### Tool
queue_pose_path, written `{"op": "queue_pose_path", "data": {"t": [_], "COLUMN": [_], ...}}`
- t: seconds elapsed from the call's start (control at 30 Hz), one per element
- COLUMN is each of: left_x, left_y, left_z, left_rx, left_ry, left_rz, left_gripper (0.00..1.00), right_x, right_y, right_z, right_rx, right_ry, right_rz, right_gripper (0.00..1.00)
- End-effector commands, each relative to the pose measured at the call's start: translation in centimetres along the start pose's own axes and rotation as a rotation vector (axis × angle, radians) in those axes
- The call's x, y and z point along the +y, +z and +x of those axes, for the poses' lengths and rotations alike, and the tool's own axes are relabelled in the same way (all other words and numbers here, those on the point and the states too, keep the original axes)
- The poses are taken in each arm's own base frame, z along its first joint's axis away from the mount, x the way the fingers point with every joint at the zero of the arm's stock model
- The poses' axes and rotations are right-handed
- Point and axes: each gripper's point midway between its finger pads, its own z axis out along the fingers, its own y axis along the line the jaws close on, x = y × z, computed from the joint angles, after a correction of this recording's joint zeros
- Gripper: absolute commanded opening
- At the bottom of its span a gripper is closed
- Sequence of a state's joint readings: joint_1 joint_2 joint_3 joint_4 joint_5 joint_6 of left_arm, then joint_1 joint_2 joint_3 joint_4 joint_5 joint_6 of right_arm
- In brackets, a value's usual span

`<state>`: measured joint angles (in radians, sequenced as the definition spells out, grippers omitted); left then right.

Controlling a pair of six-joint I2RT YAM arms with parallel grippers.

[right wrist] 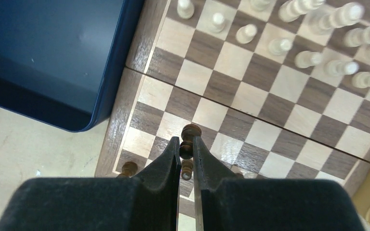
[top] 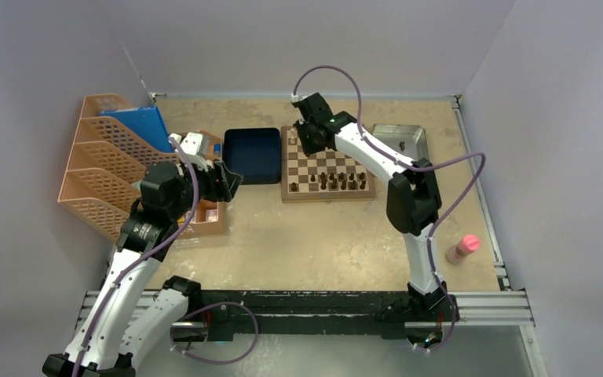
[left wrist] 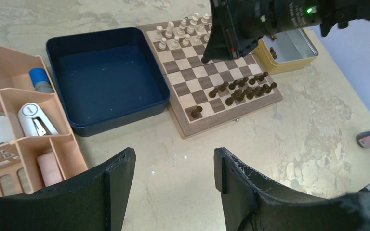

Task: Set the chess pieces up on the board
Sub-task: Place the chess piece on the chessboard.

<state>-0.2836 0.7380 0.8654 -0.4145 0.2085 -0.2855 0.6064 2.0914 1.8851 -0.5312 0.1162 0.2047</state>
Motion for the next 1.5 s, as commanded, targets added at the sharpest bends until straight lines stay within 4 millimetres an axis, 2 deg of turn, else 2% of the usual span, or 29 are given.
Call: {"op": "queue_pose_path", "data": {"t": [0.0, 0.17, 0.37, 0.67, 1.23, 1.47], "left_x": [0.4, 0.6, 0.6, 0.6, 0.7, 0.7], "left_y": [-0.8, -1.0, -0.9, -0.9, -1.0, -1.0], "left_z": [-1.9, -2.0, -1.9, -1.8, -1.8, -1.8], "left_rx": [-0.070, -0.075, -0.073, -0.068, -0.071, -0.073], "left_ry": [0.046, 0.048, 0.047, 0.047, 0.046, 0.044], "left_rz": [-0.036, -0.049, -0.048, -0.046, -0.050, -0.050], "left_gripper": [0.61, 0.61, 0.61, 0.61, 0.61, 0.61], "right_x": [1.2, 2.0, 3.0, 2.5, 2.9, 3.2], "right_y": [-0.8, 1.0, 1.8, 2.4, 2.6, 2.3], "right_z": [0.0, 2.6, 4.0, 6.6, 8.8, 8.9], "right_rx": [0.040, 0.121, 0.157, 0.233, 0.280, 0.281], "right_ry": [-0.070, -0.110, -0.133, -0.156, -0.173, -0.170], "right_rz": [0.012, 0.001, -0.026, -0.006, -0.042, -0.055], "right_gripper": [0.00, 0.00, 0.00, 0.00, 0.01, 0.01]}}
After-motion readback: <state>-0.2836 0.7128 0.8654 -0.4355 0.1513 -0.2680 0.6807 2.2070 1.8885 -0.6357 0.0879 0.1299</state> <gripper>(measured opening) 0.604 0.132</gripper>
